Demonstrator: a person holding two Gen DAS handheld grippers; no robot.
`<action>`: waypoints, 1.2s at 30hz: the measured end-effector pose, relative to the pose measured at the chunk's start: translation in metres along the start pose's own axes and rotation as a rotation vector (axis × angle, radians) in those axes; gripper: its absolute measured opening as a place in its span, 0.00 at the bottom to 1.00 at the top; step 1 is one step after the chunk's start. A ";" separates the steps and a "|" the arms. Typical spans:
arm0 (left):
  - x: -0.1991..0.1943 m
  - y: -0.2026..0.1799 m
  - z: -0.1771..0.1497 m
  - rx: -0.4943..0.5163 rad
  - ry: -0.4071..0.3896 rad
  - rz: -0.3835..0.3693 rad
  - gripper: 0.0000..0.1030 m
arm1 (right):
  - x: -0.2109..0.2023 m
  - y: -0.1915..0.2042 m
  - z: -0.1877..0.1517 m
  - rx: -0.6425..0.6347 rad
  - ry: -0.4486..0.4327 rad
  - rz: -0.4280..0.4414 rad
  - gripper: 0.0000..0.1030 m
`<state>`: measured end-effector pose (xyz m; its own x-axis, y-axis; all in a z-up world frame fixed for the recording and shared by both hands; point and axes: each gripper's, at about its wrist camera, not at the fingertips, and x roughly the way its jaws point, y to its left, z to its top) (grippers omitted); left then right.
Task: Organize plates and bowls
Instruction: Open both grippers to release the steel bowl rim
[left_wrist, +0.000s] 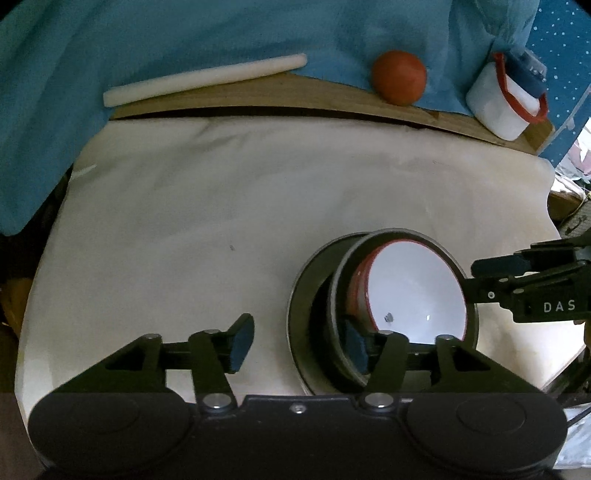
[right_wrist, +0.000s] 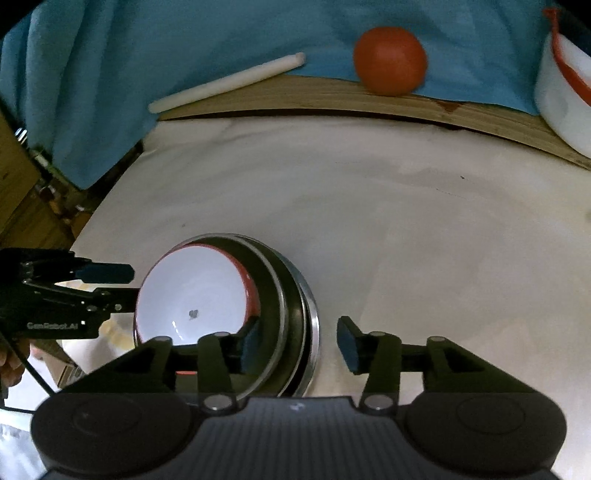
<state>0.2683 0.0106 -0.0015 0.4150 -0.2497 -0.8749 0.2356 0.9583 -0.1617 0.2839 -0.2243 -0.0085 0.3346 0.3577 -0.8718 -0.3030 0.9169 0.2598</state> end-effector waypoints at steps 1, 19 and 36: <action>0.000 0.001 0.000 0.002 -0.003 -0.001 0.59 | 0.000 0.000 0.000 0.003 -0.002 -0.009 0.54; -0.002 -0.002 0.000 -0.012 -0.025 0.045 0.75 | -0.002 0.005 0.000 -0.048 -0.030 -0.103 0.75; -0.004 -0.019 -0.007 -0.118 -0.077 0.221 0.93 | -0.013 0.006 0.004 -0.122 -0.104 -0.102 0.99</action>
<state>0.2555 -0.0056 0.0021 0.5120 -0.0378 -0.8581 0.0293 0.9992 -0.0265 0.2809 -0.2229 0.0057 0.4578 0.2864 -0.8416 -0.3665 0.9233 0.1149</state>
